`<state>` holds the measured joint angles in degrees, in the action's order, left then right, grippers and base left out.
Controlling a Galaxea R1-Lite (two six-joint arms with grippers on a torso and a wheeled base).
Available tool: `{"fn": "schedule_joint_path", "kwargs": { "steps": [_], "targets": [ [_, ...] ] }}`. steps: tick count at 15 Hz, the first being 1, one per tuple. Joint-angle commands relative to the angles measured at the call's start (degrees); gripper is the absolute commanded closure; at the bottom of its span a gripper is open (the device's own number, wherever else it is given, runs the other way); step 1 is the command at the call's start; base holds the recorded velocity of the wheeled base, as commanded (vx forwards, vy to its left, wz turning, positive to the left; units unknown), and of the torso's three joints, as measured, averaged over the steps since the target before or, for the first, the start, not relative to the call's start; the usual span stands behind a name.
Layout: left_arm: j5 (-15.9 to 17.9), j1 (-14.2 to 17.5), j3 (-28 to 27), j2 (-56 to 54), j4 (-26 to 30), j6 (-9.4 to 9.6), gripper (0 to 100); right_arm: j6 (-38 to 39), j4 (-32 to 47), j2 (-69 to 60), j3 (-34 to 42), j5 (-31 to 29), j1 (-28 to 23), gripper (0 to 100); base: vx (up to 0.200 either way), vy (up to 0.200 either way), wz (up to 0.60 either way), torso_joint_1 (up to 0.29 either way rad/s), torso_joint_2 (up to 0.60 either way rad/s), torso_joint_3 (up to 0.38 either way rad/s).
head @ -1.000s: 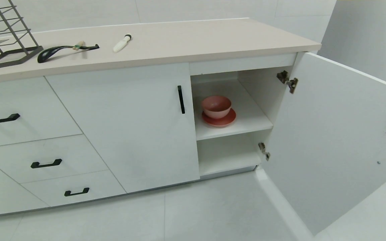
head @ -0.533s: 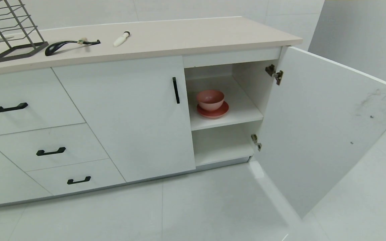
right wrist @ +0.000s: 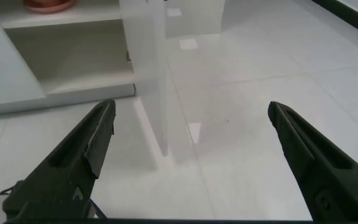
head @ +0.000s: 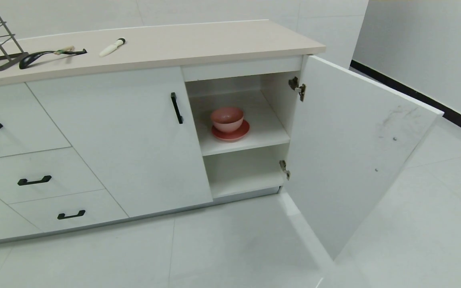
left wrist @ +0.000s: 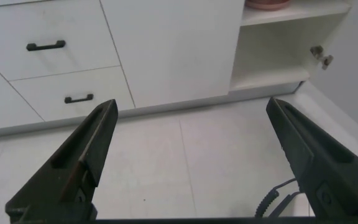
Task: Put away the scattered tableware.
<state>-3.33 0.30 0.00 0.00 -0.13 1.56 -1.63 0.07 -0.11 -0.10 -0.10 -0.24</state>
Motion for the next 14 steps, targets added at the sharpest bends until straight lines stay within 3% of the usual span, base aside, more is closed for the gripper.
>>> {"fn": "schedule_joint_path", "kwargs": {
  "steps": [1, 4, 6, 9, 14],
  "targets": [
    [-0.01, 0.05, 0.00, 0.00, -0.04, -0.07, 0, 0.05, -0.07, 0.11, 0.01, 0.36, -0.02, 0, 0.000, -0.200, 0.00, 0.002, 0.00, 0.002],
    [-0.01, 0.05, 0.00, 0.00, -0.04, 0.02, 0, 0.14, -0.07, 0.11, 0.01, 0.19, 0.07, 0, 0.000, -0.200, 0.00, 0.004, 0.00, -0.001],
    [-0.01, 0.05, 0.00, 0.00, -0.04, -0.07, 0, 0.23, 0.01, 0.11, 0.01, 0.10, 0.07, 0, 0.000, 0.000, 0.00, 0.000, 0.00, 0.000],
    [-0.01, 0.05, 0.00, 0.00, -0.04, -0.24, 0, 1.02, 0.01, 0.11, 0.01, 0.01, -0.02, 0, 0.000, 0.000, 0.60, 0.001, 0.01, 0.001],
    [-0.01, 0.05, 0.00, 0.00, -0.04, -1.21, 0, 1.11, -0.07, 0.11, 0.01, 0.19, -0.02, 0, 0.000, 0.000, 0.00, 0.000, 0.00, 0.000]
  ]
}}
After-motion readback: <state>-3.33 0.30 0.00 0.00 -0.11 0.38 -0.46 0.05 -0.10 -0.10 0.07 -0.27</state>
